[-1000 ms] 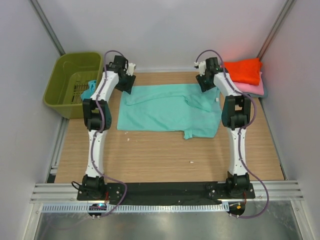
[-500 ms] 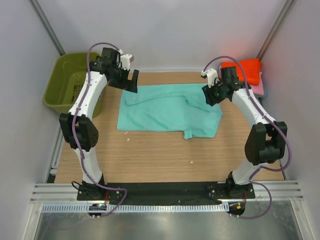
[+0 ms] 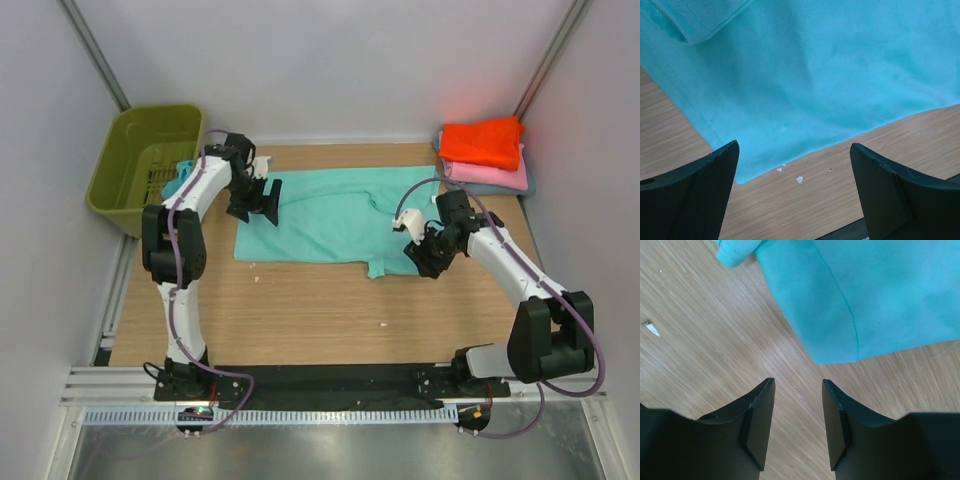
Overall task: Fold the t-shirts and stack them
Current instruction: Fold the tshirt
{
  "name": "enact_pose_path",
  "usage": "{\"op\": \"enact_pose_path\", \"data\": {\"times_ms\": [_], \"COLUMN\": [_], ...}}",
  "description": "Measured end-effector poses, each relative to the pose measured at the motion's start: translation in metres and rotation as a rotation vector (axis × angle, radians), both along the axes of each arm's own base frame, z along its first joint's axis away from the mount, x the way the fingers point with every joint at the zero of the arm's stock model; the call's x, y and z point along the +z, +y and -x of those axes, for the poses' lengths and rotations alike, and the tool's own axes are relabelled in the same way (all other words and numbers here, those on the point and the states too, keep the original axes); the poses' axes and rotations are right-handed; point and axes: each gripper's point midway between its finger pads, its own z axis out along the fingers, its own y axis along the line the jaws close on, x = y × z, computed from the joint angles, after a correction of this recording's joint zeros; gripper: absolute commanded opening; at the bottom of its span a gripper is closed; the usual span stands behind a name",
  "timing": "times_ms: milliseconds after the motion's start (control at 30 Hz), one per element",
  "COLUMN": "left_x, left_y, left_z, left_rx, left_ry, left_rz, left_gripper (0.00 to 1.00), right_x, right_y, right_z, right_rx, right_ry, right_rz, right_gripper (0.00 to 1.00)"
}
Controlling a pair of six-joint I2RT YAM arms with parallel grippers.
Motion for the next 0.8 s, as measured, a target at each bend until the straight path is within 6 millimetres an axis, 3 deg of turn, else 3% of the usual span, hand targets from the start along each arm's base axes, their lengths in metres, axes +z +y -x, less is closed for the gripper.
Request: {"op": "enact_pose_path", "data": {"times_ms": [167, 333, 500, 800], "left_x": [-0.031, -0.04, -0.043, -0.063], "left_y": [0.005, 0.008, 0.011, 0.015], "left_z": [-0.003, -0.002, -0.002, 0.0], "left_rx": [0.01, 0.013, 0.016, 0.015], "left_ry": [0.058, 0.076, 0.078, 0.119], "left_rz": [-0.044, -0.065, -0.081, -0.109], "left_gripper": [0.91, 0.91, 0.9, 0.9], "right_x": [-0.013, -0.033, -0.051, -0.048], "right_y": [0.018, 0.036, 0.035, 0.032], "right_z": [0.004, 0.009, 0.003, -0.025], "right_rx": [0.064, 0.131, 0.133, 0.108], "right_ry": [-0.01, -0.019, -0.026, -0.132], "right_rz": [-0.002, -0.005, 0.035, 0.073], "right_gripper": [0.48, 0.48, 0.48, 0.46]}}
